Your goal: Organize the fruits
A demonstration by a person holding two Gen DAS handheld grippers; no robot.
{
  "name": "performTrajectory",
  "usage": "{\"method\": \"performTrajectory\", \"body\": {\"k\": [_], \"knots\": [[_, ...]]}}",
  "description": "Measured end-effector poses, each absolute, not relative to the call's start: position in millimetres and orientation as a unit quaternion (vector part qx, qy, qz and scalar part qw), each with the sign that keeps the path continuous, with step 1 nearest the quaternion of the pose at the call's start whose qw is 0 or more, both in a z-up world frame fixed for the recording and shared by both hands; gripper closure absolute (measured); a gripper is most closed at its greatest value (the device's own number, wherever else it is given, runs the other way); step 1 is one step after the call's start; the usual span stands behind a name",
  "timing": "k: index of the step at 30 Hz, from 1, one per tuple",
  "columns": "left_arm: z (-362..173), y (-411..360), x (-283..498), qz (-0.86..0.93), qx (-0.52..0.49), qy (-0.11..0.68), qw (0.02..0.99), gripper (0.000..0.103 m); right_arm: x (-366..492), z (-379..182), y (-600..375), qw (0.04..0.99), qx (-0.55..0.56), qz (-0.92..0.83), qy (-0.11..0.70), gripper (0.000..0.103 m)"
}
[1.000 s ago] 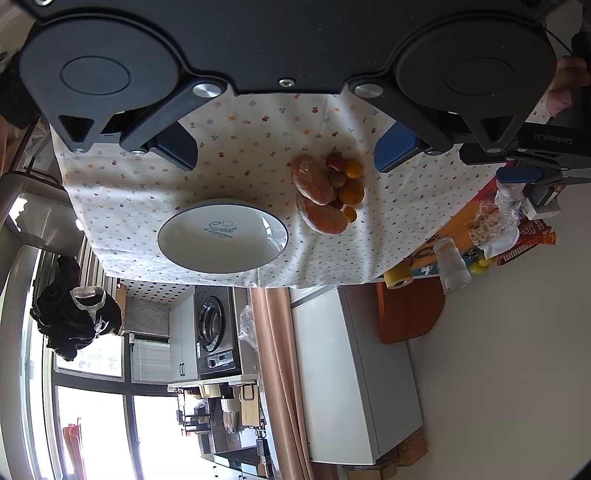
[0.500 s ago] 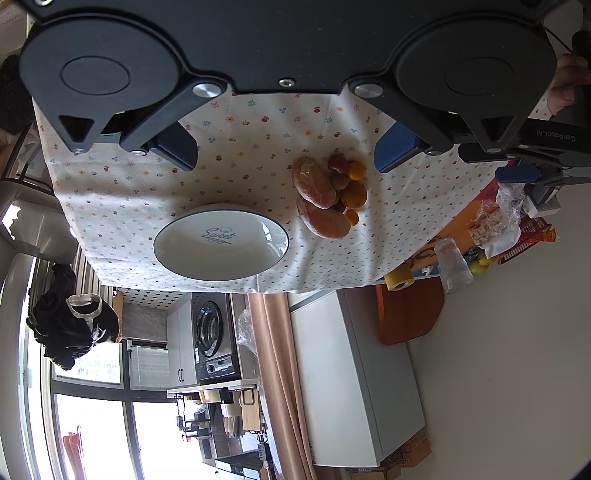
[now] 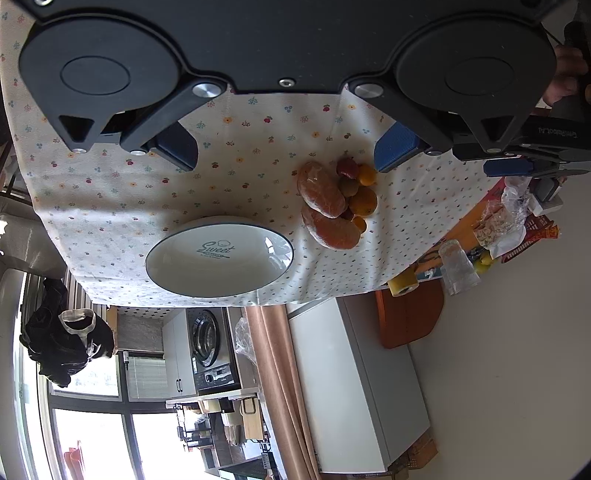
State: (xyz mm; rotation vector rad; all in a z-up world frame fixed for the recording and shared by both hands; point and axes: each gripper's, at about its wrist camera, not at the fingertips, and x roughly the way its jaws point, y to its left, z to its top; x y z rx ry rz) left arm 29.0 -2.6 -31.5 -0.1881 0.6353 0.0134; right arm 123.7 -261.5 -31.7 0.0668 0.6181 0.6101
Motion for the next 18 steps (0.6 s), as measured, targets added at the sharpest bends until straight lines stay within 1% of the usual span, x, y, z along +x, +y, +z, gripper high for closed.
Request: {"method": "performTrajectory", "body": {"k": [3,5,6,8,12,13,14,16,18], "knots": [[-36.6,-2.4,33.7,0.002,-0.099,0.315,0.944,0.004,126.2,-36.7,-257.7,0.904,0.029,0.304,0.298,0.002],[-38.7,-1.7,36.8,0.001,-0.103,0.314,0.944,0.008,128.7,-39.9,-255.1,0.902,0.027,0.309,0.299,0.009],[-39.3,-0.9,38.6,0.002,-0.106,0.314,0.943,0.008,129.7,-41.8,-254.0,0.901,0.027,0.313,0.300,0.010],[-40.0,-0.1,41.5,0.002,-0.109,0.313,0.944,0.015,132.5,-45.8,-252.4,0.898,0.028,0.318,0.304,0.016],[-40.9,-0.5,47.2,-0.002,-0.110,0.313,0.943,0.023,138.5,-51.0,-249.2,0.893,0.033,0.327,0.308,0.022],[-41.2,-0.9,49.9,-0.003,-0.111,0.313,0.943,0.028,140.2,-51.7,-248.7,0.892,0.035,0.328,0.308,0.024],[-41.5,-1.1,52.0,-0.003,-0.112,0.314,0.943,0.032,142.9,-51.9,-248.4,0.891,0.036,0.330,0.310,0.025],[-41.8,-1.4,56.5,-0.004,-0.115,0.314,0.942,0.036,146.7,-51.5,-246.9,0.890,0.037,0.332,0.311,0.026],[-41.8,-2.4,62.3,-0.005,-0.116,0.312,0.943,0.037,150.9,-49.9,-244.1,0.889,0.031,0.336,0.310,0.026]]}}
